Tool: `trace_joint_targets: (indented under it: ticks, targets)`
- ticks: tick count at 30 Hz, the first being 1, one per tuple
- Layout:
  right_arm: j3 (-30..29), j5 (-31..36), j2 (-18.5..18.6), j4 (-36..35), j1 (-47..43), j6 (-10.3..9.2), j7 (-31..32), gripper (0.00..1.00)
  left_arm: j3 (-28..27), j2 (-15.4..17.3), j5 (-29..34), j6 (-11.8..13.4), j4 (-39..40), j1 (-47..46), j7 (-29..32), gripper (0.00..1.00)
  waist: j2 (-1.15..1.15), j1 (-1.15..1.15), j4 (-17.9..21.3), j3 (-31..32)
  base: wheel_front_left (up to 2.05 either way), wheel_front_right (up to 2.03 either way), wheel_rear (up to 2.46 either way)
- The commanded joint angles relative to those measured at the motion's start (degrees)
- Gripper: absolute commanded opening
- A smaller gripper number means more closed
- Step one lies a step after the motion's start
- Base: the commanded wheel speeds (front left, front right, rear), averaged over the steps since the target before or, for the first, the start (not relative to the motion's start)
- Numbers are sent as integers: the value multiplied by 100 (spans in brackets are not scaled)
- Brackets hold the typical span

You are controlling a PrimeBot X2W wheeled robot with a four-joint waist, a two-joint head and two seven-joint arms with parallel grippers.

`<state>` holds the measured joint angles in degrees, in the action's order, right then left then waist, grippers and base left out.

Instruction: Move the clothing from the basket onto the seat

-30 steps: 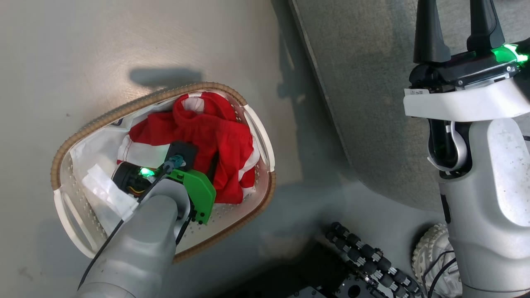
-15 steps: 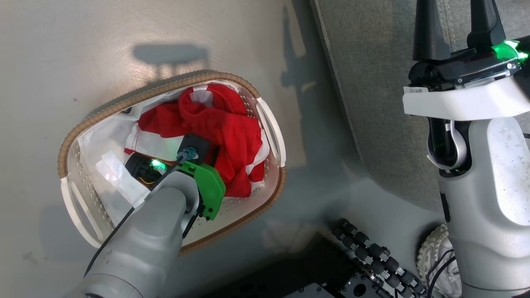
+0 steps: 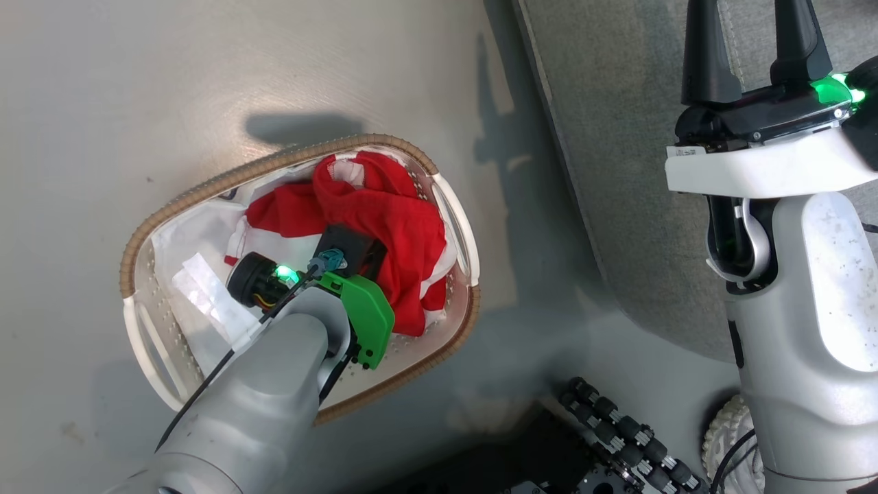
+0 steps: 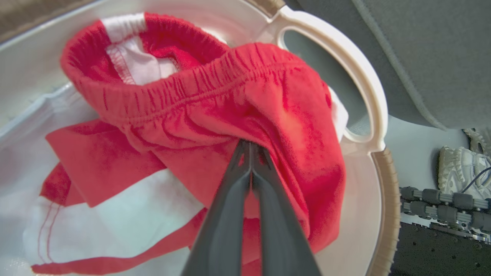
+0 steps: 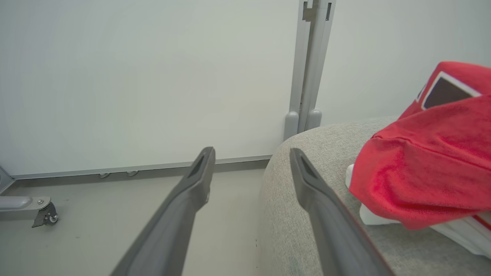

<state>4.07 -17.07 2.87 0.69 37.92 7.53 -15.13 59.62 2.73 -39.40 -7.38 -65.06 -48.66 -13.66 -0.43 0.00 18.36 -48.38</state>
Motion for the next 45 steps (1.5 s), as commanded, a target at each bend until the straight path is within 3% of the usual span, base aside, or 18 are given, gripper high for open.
trace_joint_targets:
  ticks: [1,6,11,29,45]
  targets:
    - [-7,58,13,38,-88,-8,-2,100,36,32,-86,-16,53,0,-61,0,43,0,-78,161,0,0,0]
    - [-19,102,14,150,-158,-8,-2,100,139,33,-282,-16,269,119,-160,0,43,0,-201,497,0,0,0]
    - [1,171,15,258,-270,-8,-1,100,-144,55,-249,-16,664,261,-155,0,43,0,-349,873,0,0,0]
    - [79,189,137,672,-989,-8,-1,100,-1629,37,670,-16,2481,1686,-157,0,43,0,-1107,2507,0,0,0]
    - [88,183,128,992,-1934,-8,-2,100,-2456,23,1280,-17,4000,2499,-156,0,43,0,-1563,3877,0,0,0]
